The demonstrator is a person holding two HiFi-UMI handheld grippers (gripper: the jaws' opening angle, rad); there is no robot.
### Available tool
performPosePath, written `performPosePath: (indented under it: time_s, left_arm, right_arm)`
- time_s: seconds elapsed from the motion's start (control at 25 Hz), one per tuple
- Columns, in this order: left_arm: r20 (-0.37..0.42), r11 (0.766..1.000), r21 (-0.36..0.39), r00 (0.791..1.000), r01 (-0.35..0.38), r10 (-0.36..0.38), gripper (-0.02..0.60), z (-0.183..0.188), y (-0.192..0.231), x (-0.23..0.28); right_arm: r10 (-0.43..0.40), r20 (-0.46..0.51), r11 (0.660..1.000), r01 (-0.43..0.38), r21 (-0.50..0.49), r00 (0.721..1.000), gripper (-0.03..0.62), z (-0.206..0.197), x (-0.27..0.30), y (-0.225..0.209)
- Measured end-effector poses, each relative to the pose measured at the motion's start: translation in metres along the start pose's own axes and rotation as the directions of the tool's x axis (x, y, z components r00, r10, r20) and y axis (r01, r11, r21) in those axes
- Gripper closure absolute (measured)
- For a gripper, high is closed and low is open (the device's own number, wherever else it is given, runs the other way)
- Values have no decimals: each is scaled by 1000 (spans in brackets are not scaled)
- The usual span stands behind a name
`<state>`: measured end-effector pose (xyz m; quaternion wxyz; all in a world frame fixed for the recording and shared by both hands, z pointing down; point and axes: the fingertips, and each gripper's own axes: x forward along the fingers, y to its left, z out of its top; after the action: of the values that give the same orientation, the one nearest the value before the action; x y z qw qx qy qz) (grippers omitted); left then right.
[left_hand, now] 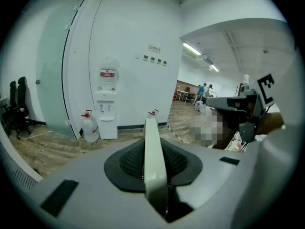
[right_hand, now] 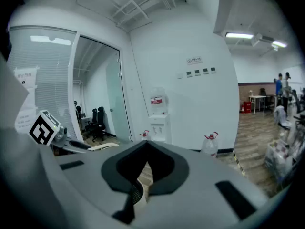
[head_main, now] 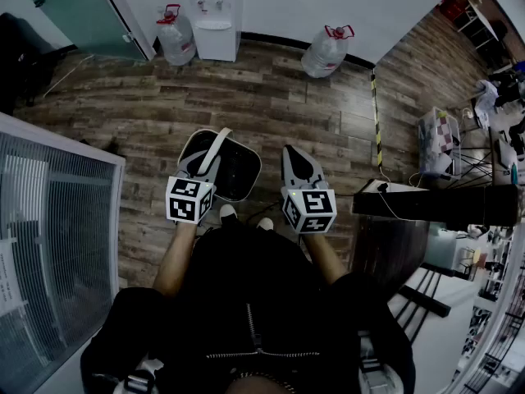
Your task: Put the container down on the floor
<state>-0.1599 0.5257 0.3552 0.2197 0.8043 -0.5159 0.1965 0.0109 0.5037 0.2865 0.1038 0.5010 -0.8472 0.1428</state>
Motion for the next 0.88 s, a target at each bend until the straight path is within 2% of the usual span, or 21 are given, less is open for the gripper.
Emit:
performPosePath:
  time_s: [0.48,0.88]
  left_arm:
    - [-16,1000,-16,1000,-7,7,497,-7,10,2]
    - [-24,1000,-28,1000,-12,12,497,-14,25,-2]
  right_arm:
    - [-40,-16,999,40,-7,999,583,-10,1,-4]
    - [-27,-32,1000,27,6,999,583,-13,12,10]
